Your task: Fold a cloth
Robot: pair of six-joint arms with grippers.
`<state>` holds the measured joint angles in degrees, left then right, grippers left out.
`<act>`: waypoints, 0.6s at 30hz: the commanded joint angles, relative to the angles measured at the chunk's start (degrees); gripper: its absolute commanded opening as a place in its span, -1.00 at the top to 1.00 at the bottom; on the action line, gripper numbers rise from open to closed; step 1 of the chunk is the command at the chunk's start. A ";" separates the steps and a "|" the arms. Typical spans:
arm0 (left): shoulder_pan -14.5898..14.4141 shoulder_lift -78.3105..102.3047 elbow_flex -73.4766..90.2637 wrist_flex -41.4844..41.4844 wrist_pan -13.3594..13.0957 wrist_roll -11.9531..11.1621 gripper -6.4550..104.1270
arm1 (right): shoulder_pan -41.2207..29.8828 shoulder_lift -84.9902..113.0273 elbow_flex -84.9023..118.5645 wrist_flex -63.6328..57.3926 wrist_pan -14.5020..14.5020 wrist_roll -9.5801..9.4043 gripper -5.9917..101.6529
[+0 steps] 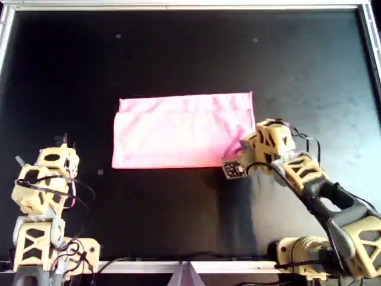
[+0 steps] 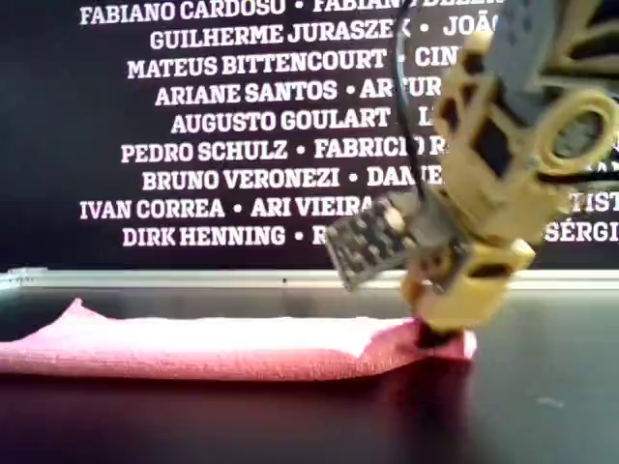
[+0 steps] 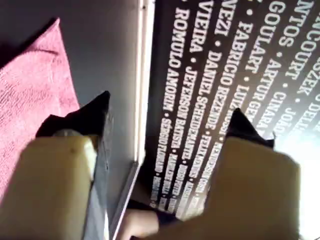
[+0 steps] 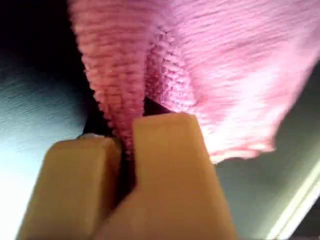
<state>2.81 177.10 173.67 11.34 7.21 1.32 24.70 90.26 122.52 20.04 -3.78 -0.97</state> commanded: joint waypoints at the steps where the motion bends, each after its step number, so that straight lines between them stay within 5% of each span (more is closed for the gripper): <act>1: 1.32 0.88 -0.79 -0.35 -0.44 0.09 -0.57 | 3.16 2.02 -7.29 0.18 0.09 0.18 0.90; 18: 0.97 0.88 -0.79 -0.35 -0.35 0.18 -0.57 | 15.64 -14.33 -36.39 0.18 -0.35 -0.62 0.90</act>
<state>2.81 177.10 173.67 11.34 7.12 1.23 38.06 78.22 95.98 20.04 -4.04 -1.49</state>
